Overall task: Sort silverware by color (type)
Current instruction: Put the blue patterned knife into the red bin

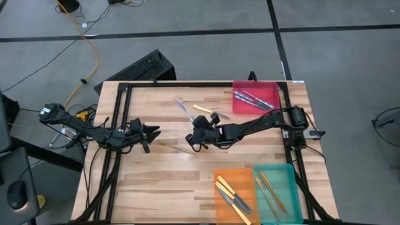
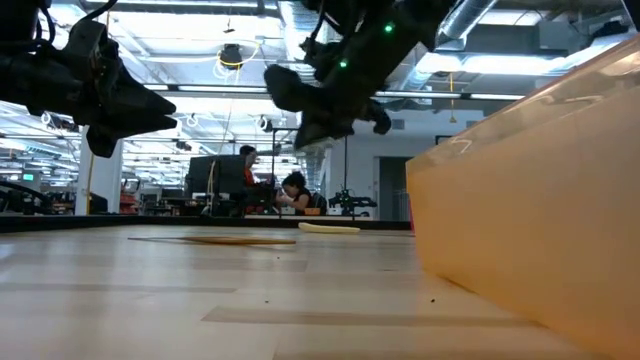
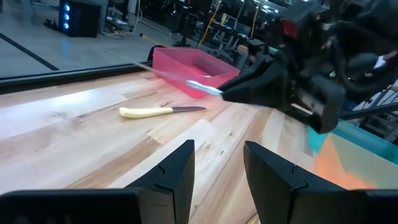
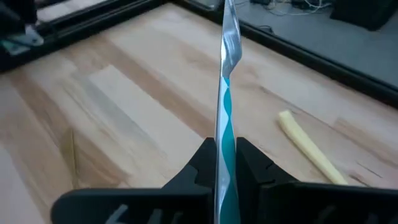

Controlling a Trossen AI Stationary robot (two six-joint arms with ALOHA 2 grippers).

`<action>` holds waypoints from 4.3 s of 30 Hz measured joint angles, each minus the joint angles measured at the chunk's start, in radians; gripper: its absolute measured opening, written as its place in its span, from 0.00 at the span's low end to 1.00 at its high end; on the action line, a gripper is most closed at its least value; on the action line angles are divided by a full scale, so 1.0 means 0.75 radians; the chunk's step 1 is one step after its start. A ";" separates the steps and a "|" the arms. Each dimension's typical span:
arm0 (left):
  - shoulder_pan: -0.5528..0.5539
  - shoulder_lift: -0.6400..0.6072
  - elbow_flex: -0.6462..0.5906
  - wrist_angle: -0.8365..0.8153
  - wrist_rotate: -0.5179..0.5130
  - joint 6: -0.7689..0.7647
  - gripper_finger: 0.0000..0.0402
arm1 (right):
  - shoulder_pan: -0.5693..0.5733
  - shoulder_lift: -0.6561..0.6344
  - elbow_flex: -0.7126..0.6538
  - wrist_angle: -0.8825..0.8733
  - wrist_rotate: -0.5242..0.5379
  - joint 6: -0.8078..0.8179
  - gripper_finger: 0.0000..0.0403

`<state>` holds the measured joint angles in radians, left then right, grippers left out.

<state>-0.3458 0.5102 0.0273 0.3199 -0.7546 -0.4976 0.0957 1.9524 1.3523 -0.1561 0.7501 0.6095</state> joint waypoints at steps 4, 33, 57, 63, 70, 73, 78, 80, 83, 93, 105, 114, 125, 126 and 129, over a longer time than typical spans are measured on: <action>0.000 0.000 0.000 -0.001 -0.024 0.000 0.30 | 0.031 -0.032 -0.006 -0.172 0.066 0.075 0.10; 0.001 0.000 0.000 -0.001 -0.058 -0.001 0.30 | 0.421 -0.153 -0.005 -1.432 -0.079 0.901 0.10; 0.001 0.000 0.000 0.001 -0.113 0.000 0.30 | 0.592 -0.827 -0.265 -1.884 0.055 0.614 0.09; 0.001 0.000 0.000 0.000 -0.131 0.022 0.30 | 0.534 -1.019 -0.497 -1.809 0.086 0.617 0.10; 0.001 0.000 0.000 0.000 -0.132 0.025 0.30 | 0.472 -1.205 -0.701 -1.775 0.085 0.607 0.09; 0.001 0.000 0.000 0.000 -0.132 0.025 0.30 | 0.440 -1.283 -0.753 -1.769 0.083 0.605 0.10; 0.001 0.000 0.000 0.000 -0.178 0.024 0.30 | 0.378 -1.409 -0.746 -1.660 0.085 0.509 0.09; 0.001 0.000 0.000 0.000 -0.205 0.024 0.30 | 0.335 -1.444 -0.746 -1.616 0.087 0.506 0.10; 0.001 0.000 0.000 0.001 -0.238 0.020 0.30 | 0.265 -1.483 -0.746 -1.598 0.092 0.541 0.09; 0.001 0.000 0.000 0.001 -0.260 0.020 0.30 | 0.005 -1.497 -0.766 -1.447 0.116 0.498 0.09; 0.001 0.000 0.000 0.001 -0.270 0.029 0.30 | -0.339 -1.498 -0.939 -0.986 -0.062 -0.027 0.09; 0.001 0.000 0.000 0.000 -0.270 0.041 0.30 | -0.693 -1.498 -1.075 -0.529 -0.561 -0.516 0.10; 0.001 0.000 0.000 -0.029 -0.267 0.042 0.30 | -1.040 -1.575 -1.092 -0.453 -0.737 -0.650 0.09; 0.001 0.000 0.000 -0.038 -0.267 0.037 0.30 | -1.064 -1.586 -1.092 -0.471 -0.762 -0.652 0.09; 0.001 0.000 0.000 -0.062 -0.267 0.020 0.30 | -1.117 -1.600 -1.092 -0.526 -0.847 -0.685 0.09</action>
<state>-0.3454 0.5102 0.0270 0.2732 -0.9550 -0.4824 -0.7420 0.7521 0.5335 -0.5504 0.1152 0.0957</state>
